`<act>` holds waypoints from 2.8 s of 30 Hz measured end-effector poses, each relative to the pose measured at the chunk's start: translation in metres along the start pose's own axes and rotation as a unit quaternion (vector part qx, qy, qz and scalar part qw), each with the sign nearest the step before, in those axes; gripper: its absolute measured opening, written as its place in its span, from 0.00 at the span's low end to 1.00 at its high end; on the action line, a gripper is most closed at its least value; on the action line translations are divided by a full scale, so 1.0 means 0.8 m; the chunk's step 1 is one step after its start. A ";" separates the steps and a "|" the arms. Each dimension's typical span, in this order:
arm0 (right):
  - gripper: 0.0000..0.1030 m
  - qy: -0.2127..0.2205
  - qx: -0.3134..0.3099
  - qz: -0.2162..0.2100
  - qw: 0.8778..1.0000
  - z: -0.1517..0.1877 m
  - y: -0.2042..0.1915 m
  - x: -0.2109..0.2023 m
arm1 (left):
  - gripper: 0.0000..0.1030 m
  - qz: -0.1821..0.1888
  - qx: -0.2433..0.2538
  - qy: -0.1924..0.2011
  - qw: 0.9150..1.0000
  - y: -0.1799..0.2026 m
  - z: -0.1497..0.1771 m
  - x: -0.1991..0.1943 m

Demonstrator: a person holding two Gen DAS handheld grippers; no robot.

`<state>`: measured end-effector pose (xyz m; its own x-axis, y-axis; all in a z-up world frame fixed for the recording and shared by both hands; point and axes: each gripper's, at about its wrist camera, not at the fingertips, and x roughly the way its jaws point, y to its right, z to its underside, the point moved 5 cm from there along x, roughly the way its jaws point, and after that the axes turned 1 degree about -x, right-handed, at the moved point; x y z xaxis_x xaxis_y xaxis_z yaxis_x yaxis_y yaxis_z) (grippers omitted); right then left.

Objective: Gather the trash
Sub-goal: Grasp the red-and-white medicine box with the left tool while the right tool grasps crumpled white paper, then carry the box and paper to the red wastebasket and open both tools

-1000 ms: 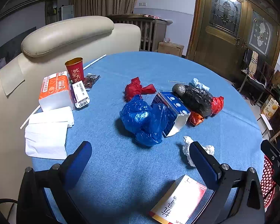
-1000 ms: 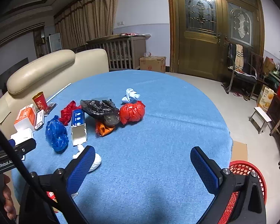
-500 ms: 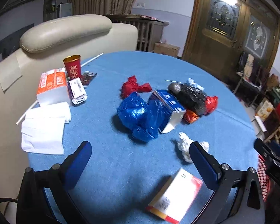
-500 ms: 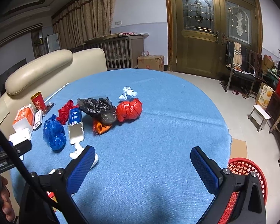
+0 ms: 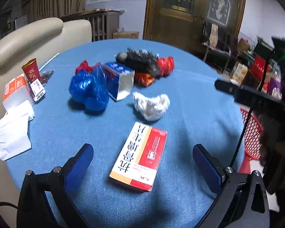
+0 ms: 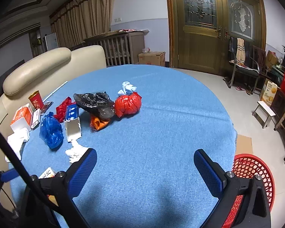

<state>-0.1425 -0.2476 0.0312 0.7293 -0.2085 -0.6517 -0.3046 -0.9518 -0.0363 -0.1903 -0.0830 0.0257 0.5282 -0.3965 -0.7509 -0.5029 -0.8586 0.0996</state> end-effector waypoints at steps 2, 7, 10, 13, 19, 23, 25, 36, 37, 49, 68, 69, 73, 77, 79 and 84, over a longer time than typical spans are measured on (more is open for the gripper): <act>1.00 -0.004 0.002 -0.001 1.000 0.002 0.001 0.003 | 1.00 -0.002 0.003 -0.009 1.000 -0.002 0.005 0.006; 1.00 -0.013 0.001 -0.006 1.000 0.006 -0.003 0.012 | 0.59 0.003 -0.004 -0.037 0.999 -0.010 0.017 0.022; 1.00 -0.017 0.001 -0.007 1.000 0.008 -0.005 0.016 | 0.57 0.011 -0.020 -0.038 0.999 -0.017 0.018 0.025; 1.00 -0.022 -0.005 -0.008 1.000 0.010 -0.009 0.019 | 0.57 0.007 -0.038 -0.024 0.999 -0.027 0.014 0.019; 1.00 -0.033 -0.021 -0.022 0.999 0.011 -0.030 0.028 | 0.57 -0.032 -0.094 0.010 0.995 -0.068 0.003 -0.002; 1.00 -0.040 -0.043 -0.049 0.997 0.012 -0.061 0.036 | 0.57 -0.052 -0.123 0.019 0.991 -0.092 -0.003 -0.005; 1.00 -0.051 -0.050 -0.080 0.994 0.014 -0.084 0.046 | 0.57 -0.053 -0.134 0.020 0.989 -0.100 -0.006 -0.003; 0.75 -0.103 -0.078 -0.111 0.985 0.023 -0.144 0.110 | 0.57 -0.063 -0.140 0.022 0.988 -0.106 -0.006 -0.001; 0.71 -0.109 -0.084 -0.107 0.985 0.026 -0.148 0.116 | 0.57 -0.064 -0.141 0.022 0.988 -0.107 -0.005 0.000; 0.44 -0.105 -0.081 -0.122 0.984 0.027 -0.139 0.103 | 0.57 -0.065 -0.130 0.027 0.989 -0.097 -0.014 -0.002; 0.44 -0.056 0.009 -0.056 0.997 0.029 -0.008 0.010 | 0.57 -0.029 -0.048 0.034 0.998 -0.004 -0.046 0.001; 0.44 -0.055 0.014 -0.051 0.997 0.030 -0.002 0.006 | 0.57 -0.026 -0.041 0.035 0.998 0.004 -0.049 0.002; 0.44 -0.051 0.034 -0.028 0.998 0.039 0.032 -0.013 | 0.57 -0.009 -0.019 0.037 0.999 0.035 -0.058 0.003; 0.44 -0.046 0.051 -0.006 0.998 0.049 0.064 -0.031 | 0.57 0.009 0.009 0.041 0.999 0.070 -0.065 0.003; 0.44 -0.042 0.058 0.007 0.997 0.053 0.081 -0.043 | 0.57 0.016 0.022 0.041 0.999 0.084 -0.066 0.003; 0.44 -0.037 0.084 0.044 0.995 0.067 0.131 -0.066 | 0.57 0.038 0.050 0.041 0.997 0.124 -0.070 0.004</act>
<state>-0.2456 -0.3242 0.0210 0.6495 -0.2669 -0.7120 -0.4686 -0.8779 -0.0984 -0.2001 -0.1873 0.0699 0.5382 -0.4886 -0.6867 -0.6077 -0.7895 0.0854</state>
